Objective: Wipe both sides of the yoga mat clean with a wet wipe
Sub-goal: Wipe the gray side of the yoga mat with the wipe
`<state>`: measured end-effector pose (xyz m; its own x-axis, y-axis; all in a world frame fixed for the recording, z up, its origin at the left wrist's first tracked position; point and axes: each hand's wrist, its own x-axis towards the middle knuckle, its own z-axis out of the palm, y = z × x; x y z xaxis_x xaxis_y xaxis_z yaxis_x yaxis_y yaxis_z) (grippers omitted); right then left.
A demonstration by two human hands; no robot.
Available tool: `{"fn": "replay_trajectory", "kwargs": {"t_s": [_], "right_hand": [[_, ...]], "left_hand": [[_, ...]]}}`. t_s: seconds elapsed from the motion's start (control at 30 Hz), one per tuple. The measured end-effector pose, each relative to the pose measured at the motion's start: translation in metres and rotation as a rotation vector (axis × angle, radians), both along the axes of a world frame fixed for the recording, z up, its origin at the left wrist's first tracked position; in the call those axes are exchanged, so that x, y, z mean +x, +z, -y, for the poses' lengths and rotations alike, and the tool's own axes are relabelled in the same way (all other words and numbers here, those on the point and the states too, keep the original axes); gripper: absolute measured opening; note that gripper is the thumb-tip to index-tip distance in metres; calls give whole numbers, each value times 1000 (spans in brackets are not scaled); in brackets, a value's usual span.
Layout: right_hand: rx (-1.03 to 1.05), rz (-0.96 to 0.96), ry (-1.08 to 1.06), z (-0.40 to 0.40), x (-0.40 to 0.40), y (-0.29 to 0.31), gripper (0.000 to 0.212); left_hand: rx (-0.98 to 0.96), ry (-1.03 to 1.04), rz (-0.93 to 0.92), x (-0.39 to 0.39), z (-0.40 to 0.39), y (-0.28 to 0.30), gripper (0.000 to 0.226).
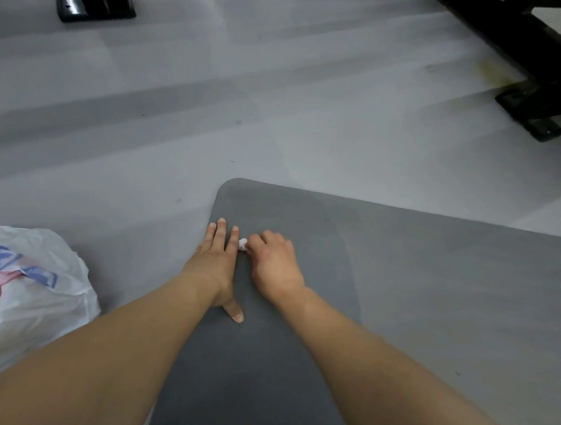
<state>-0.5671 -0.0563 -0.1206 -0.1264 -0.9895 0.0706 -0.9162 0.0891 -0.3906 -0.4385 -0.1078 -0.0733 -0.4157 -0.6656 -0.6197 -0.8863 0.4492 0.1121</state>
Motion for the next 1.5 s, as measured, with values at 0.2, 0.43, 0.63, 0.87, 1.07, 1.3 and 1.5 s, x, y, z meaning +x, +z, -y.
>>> {"fn": "replay_trajectory", "kwargs": {"t_s": [0.2,0.43,0.63,0.87,1.07,1.3,1.5], "right_hand": [[30,-160,-391,-35,-159,-2,10],[-133,-13,-318,-23,-56,-6,5],[15,77,90,-34,22,6,20],[-45,-144,-414,-66,-164,1,9],[-129,-23,-405,-64,-82,-3,8],[-90,-73,16,-83,0,3,16],[117,-265,-307,-97,-139,9,20]], "left_hand": [[-2,-10,19,1,0,1,173],[-36,-16,78,-10,-3,-1,174],[-24,-35,13,6,-8,-3,160],[-99,-48,48,18,-17,-4,148],[-252,-198,195,9,-22,5,138],[-205,-217,74,47,-56,-8,90],[-172,-309,39,79,-71,-7,110]]}}
